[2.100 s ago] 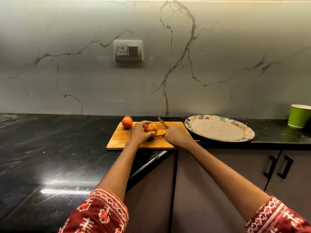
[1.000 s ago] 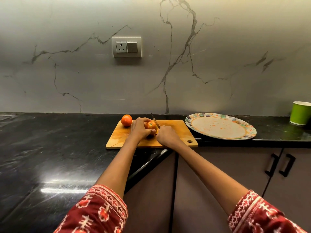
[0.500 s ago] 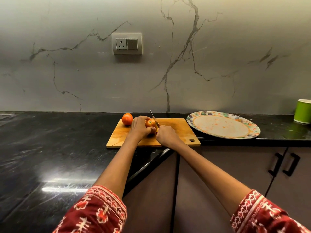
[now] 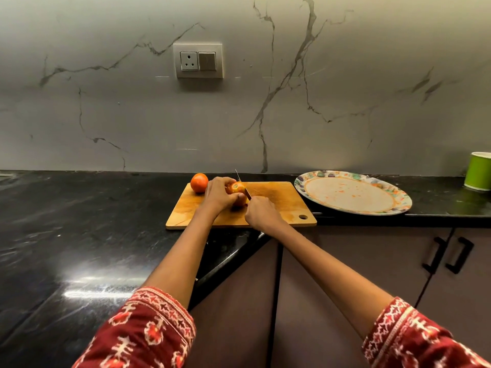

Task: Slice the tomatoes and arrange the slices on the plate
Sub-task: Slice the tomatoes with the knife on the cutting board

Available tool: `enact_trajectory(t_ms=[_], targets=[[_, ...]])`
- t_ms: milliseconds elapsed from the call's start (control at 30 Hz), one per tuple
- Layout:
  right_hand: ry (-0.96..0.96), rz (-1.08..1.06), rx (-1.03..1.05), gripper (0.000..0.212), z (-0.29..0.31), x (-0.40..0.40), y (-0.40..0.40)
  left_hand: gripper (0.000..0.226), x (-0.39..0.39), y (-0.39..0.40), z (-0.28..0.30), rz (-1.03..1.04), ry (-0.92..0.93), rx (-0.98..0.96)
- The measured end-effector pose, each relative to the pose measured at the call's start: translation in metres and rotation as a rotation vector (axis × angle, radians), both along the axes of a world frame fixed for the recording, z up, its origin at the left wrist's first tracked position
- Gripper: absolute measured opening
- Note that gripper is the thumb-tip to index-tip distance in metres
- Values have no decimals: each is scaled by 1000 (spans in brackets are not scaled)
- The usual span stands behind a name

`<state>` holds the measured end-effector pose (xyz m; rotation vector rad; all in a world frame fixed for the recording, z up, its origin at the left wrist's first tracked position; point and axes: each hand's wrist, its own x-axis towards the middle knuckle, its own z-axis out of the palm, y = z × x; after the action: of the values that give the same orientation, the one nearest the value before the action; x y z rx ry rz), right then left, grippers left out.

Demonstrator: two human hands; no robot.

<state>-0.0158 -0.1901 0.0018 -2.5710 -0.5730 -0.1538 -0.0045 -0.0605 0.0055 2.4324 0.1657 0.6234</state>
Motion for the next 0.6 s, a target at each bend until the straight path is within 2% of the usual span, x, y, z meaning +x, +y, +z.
enact_trajectory(t_ms=[233,467,533,600], targets=[[97,21,-14,23,11,11,6,44,-1,-3,8,-43,-28,59],[135,45,-29,22,18,13,6,42,-2,-2,9,-44,-36,47],[155,40,-12,28,18,13,9,43,-3,0,8,-40,-31,40],[162,45,-2,24,19,13,11,44,-4,4,6,-30,-29,17]])
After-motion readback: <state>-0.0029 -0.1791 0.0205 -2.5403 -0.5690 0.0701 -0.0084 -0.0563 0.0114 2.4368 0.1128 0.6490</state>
